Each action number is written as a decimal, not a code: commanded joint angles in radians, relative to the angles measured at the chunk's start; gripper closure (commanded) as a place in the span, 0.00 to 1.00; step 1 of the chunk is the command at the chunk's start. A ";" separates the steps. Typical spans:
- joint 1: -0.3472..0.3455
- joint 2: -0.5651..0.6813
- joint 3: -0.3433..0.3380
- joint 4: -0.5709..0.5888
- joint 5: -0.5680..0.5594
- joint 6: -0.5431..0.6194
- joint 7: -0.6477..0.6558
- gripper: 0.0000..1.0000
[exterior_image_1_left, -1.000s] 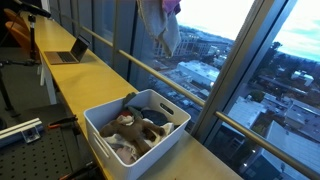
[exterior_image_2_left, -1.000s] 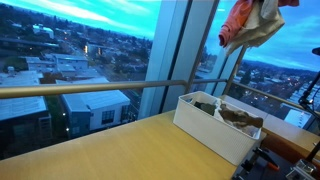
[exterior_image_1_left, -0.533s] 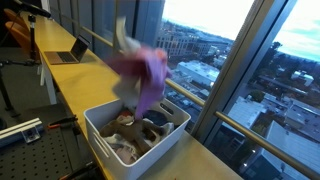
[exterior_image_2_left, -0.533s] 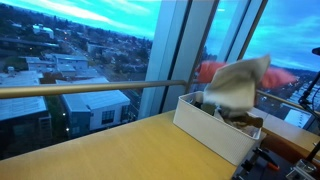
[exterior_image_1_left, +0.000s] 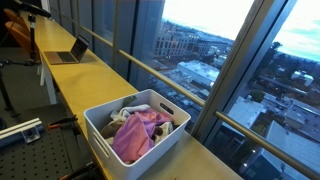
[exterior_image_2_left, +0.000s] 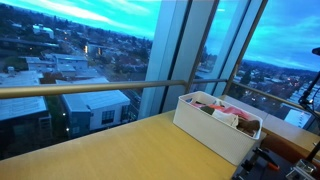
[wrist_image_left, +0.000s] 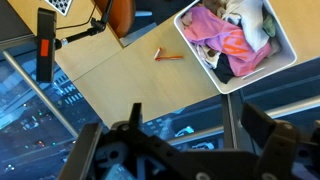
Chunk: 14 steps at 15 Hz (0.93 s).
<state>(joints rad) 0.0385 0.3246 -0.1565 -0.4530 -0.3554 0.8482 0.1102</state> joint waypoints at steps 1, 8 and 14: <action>-0.047 -0.046 0.018 0.000 0.044 0.031 -0.137 0.00; -0.132 -0.079 0.094 0.002 0.347 0.121 -0.180 0.00; -0.132 -0.034 0.153 0.021 0.502 0.055 -0.228 0.00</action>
<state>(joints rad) -0.0840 0.2660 -0.0359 -0.4534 0.1064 0.9434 -0.0816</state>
